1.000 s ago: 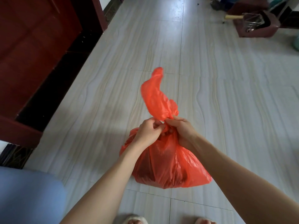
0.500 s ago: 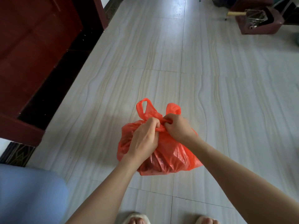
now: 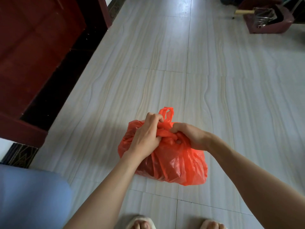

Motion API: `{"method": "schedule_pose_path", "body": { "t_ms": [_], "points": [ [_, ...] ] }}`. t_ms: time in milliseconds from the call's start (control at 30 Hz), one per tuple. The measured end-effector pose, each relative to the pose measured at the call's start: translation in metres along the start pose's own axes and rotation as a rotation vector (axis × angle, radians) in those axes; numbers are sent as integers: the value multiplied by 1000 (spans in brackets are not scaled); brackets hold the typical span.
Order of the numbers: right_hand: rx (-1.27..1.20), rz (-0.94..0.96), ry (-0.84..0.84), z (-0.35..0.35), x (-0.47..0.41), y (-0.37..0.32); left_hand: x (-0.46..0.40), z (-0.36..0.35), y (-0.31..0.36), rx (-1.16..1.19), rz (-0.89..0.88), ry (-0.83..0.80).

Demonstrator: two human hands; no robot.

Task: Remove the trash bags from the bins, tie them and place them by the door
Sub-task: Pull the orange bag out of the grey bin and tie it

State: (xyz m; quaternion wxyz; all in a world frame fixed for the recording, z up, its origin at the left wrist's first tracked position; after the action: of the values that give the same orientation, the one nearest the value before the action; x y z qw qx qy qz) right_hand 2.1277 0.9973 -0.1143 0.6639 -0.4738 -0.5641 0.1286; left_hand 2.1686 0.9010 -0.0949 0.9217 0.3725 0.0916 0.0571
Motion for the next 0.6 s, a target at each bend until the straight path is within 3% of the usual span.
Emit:
{"method": "schedule_pose_path", "body": {
  "t_ms": [267,367,433,500,600],
  "points": [
    [-195,-50,82,21,-6,14,-5,-8,7,2,77,-186],
    [-328,-72,133,30,-5,21,-2,-12,9,229,113,-224],
    [-396,-56,178,36,-6,24,-1,-10,13,391,74,-144],
    [-420,-37,218,36,-10,23,-1,-2,13,489,82,48],
    [-421,-10,260,35,-15,21,3,-4,-11,934,450,299]
  ]
}}
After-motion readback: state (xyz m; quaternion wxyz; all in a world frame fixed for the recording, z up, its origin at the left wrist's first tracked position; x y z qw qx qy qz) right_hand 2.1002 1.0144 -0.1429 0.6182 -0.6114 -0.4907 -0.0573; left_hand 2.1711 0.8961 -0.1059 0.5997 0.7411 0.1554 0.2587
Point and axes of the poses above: each hand's wrist, its own x-axis away from the middle knuckle, its own z-axis out of the back of the hand, y = z × x, the point moved 7 cm from there along -x, towards the middle knuckle, and after that the axes turned 3 degrees about x, right-handed, at the moved point
